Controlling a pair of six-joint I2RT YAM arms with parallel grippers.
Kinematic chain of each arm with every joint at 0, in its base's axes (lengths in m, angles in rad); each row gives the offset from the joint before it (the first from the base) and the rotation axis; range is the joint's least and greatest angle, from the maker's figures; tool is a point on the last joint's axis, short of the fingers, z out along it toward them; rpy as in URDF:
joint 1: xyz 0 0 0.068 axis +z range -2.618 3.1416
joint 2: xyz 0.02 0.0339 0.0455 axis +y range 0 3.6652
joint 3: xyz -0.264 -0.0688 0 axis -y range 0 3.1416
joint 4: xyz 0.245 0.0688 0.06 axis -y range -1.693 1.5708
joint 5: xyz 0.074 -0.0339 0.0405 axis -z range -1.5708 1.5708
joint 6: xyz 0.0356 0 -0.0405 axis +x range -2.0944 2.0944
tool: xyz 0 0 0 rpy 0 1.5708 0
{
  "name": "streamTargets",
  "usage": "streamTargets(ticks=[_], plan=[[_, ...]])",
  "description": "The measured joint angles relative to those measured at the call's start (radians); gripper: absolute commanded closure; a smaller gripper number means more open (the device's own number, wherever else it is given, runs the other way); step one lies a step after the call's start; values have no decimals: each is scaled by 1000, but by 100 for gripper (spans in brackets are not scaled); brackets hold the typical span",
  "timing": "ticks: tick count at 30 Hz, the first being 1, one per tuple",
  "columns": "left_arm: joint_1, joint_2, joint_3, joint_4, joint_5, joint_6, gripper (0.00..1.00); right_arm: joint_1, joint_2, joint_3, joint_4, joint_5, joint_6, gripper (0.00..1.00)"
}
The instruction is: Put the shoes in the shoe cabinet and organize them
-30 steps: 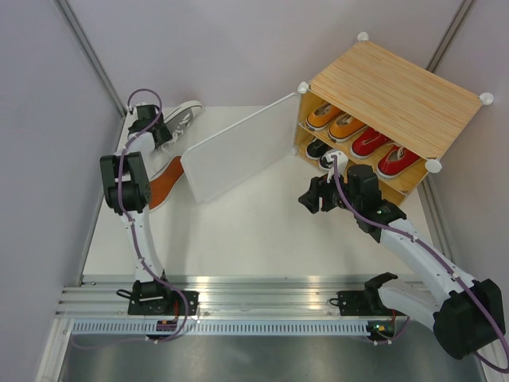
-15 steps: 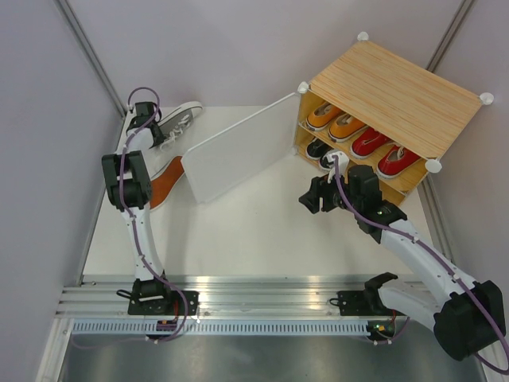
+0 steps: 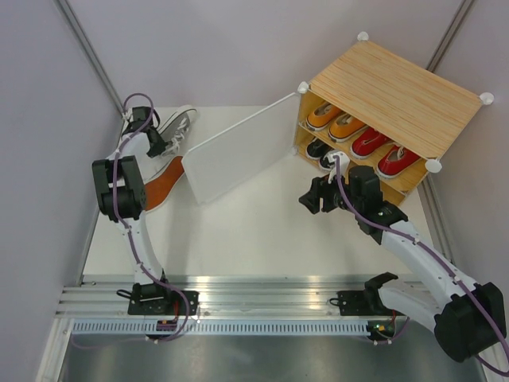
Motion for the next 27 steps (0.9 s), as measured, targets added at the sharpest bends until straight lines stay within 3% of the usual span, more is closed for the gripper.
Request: streamTargets(ticks=[5, 11, 21, 27], plan=[[27, -134, -128, -66, 121, -154, 98, 0, -50, -18, 1, -4, 5, 33], [63, -254, -291, -33, 238, -348, 98, 0, -121, -54, 2, -9, 10, 33], [77, -617, -592, 100, 259, -546, 98, 0, -193, -98, -1, -29, 17, 32], [109, -768, -646, 137, 268, -578, 98, 0, -214, -103, -1, -42, 20, 32]])
